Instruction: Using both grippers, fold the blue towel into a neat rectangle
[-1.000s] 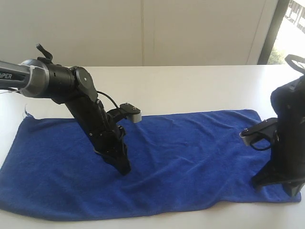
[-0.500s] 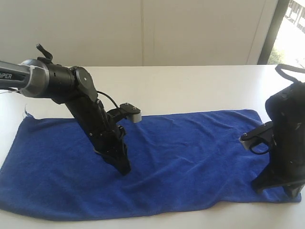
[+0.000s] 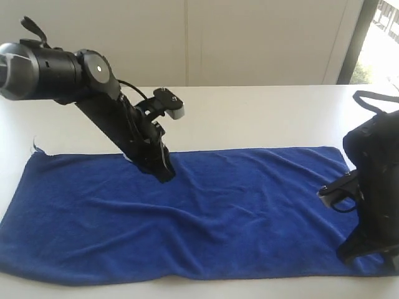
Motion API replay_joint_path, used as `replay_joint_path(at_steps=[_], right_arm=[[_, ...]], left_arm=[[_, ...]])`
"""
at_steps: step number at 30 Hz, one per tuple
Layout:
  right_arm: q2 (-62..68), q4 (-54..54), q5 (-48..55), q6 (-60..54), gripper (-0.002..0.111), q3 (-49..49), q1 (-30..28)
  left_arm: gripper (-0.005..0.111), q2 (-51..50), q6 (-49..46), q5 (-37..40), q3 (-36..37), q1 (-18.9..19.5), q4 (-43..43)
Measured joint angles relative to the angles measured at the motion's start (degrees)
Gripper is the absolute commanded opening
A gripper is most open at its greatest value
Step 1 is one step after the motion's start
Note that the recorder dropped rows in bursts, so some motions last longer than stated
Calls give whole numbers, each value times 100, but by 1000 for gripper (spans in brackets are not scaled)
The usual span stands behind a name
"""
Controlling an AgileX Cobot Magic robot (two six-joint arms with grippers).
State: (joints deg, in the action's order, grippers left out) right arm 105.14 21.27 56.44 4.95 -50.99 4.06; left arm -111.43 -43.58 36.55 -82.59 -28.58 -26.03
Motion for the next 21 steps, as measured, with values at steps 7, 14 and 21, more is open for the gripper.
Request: replay_joint_path(at_steps=[7,14,21], right_arm=[[38,-16,417,0,0,10,0],[-132,324,527,94,0,10,0],[-1302,-835,-604,-421,0,-267,206]], left_arm=[[44,473,119,305,-3,355,42],[44,898,717,1011,-3,1003,461],[32,1379,1456,1995,107,2041,680]])
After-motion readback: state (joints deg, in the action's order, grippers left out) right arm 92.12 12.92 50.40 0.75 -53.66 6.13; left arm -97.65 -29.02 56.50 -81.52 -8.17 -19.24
